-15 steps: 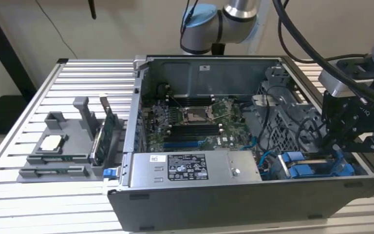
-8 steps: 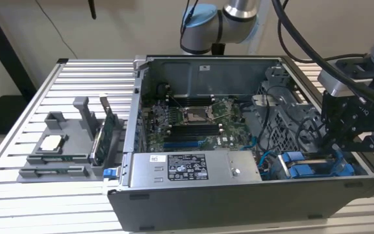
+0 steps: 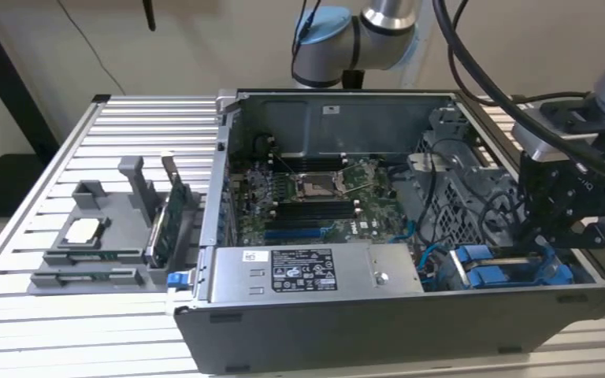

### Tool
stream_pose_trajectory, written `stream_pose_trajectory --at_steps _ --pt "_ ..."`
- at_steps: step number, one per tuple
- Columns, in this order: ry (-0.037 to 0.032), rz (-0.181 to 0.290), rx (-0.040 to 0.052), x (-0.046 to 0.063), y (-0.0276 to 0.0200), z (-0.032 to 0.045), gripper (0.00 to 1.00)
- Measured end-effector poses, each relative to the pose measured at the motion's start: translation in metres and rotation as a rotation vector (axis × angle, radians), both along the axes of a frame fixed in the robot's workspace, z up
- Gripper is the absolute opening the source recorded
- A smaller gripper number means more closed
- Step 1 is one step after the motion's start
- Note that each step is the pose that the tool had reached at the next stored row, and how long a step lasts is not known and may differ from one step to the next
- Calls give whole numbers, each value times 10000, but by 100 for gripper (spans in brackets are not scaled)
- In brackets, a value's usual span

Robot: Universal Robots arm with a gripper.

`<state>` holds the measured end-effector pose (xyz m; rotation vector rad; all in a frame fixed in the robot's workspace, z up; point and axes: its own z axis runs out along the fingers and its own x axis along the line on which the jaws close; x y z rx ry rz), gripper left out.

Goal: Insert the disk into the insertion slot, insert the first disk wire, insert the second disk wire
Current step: 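Insert the first disk wire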

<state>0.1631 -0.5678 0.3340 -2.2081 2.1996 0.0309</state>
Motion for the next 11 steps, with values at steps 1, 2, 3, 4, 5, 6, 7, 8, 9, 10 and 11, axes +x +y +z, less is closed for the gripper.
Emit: stream_pose_trajectory --at_steps 1,2,3,4,5,6,7,8,9,10,11 --pt "-2 0 -3 0 0 -11 19" --pt "-2 0 25 0 1 -23 19" --pt "-3 0 23 0 0 -20 20" --pt "-2 -1 34 0 0 -1 20" --pt "-1 -1 30 0 0 38 26" --pt "-1 -1 18 0 0 85 26" --pt "-2 -1 12 0 1 122 26" --pt "-1 -1 19 0 0 146 26" --pt "-1 -1 14 0 1 169 26" --pt "-1 -1 14 0 0 188 26" --pt "-2 -1 13 0 0 208 26"
